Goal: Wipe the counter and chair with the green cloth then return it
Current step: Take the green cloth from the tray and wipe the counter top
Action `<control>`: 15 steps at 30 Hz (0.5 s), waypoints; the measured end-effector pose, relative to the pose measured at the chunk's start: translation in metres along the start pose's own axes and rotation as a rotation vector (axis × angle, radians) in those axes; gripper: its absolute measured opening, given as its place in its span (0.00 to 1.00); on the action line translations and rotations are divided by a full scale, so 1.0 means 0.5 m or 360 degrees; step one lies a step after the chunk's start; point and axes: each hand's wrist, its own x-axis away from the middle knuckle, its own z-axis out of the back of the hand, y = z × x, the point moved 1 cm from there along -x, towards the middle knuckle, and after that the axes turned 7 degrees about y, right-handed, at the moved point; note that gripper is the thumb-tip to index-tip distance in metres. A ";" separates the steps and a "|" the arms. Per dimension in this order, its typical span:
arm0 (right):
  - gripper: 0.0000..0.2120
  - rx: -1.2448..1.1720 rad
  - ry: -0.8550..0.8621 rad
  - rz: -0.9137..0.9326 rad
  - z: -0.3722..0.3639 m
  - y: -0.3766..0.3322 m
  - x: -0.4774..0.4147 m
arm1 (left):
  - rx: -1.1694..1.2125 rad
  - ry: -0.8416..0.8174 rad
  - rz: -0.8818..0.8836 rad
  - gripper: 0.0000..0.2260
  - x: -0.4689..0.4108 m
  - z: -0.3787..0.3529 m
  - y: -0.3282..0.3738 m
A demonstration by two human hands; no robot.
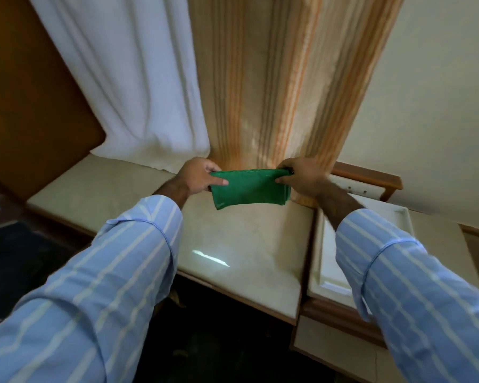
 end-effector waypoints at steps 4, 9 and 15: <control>0.15 -0.0066 -0.0050 0.0097 -0.070 -0.119 -0.043 | 0.0099 0.0163 0.0093 0.10 0.016 0.116 -0.071; 0.13 -0.0119 -0.0106 0.0275 -0.161 -0.255 -0.114 | 0.0053 0.0394 0.0137 0.13 0.019 0.245 -0.168; 0.12 -0.0215 -0.0201 0.0355 -0.286 -0.380 -0.216 | -0.0029 0.0600 0.0226 0.09 -0.016 0.363 -0.293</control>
